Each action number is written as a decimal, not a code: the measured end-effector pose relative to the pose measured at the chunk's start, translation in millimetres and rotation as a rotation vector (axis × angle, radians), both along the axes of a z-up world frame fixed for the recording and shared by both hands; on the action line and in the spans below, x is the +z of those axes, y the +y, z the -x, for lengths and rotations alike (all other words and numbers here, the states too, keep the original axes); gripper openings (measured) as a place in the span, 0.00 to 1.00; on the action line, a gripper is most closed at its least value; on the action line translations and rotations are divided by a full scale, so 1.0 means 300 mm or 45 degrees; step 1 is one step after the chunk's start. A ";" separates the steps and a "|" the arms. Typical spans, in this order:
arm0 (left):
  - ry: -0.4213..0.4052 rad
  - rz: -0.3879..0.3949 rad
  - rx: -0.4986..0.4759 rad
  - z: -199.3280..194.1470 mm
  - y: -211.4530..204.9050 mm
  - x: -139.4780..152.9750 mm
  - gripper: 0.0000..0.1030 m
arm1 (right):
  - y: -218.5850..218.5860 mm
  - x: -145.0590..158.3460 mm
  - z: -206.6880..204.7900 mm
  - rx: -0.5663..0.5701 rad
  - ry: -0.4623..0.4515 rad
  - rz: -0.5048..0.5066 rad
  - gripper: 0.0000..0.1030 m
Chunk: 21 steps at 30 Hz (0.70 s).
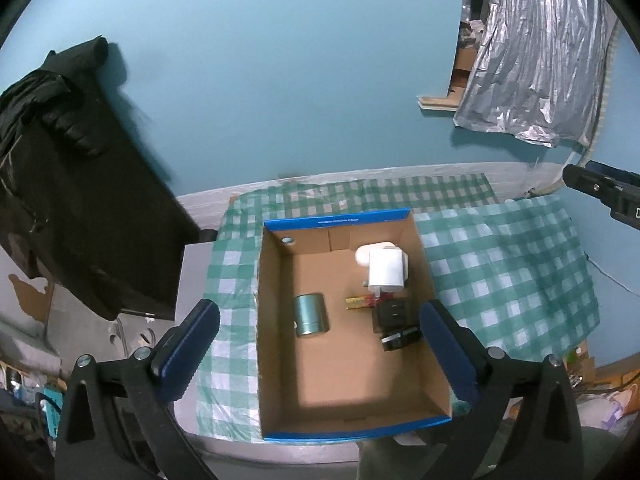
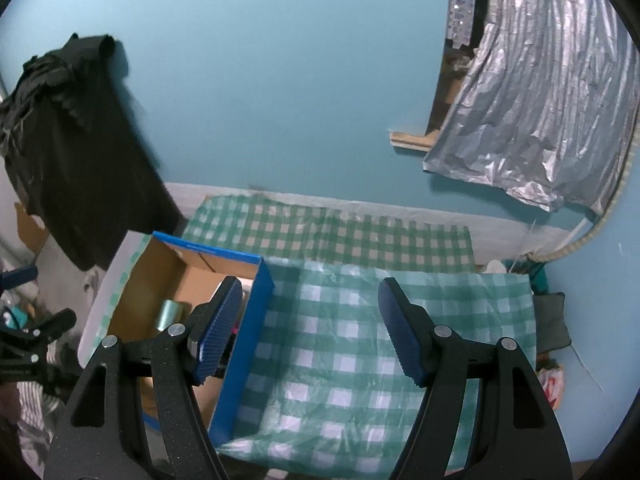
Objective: Organize rigid objects
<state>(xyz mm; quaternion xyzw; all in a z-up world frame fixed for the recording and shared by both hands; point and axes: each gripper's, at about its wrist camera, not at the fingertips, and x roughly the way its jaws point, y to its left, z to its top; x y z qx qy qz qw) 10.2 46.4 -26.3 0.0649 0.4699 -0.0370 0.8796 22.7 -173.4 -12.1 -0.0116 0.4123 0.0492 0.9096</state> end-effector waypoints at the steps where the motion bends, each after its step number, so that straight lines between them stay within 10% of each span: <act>1: -0.005 0.002 0.014 0.004 -0.002 0.005 0.98 | 0.000 0.002 0.006 -0.003 -0.010 0.004 0.69; 21: -0.002 0.039 0.082 0.026 -0.035 0.015 0.99 | -0.035 0.021 0.070 -0.026 -0.055 0.081 0.69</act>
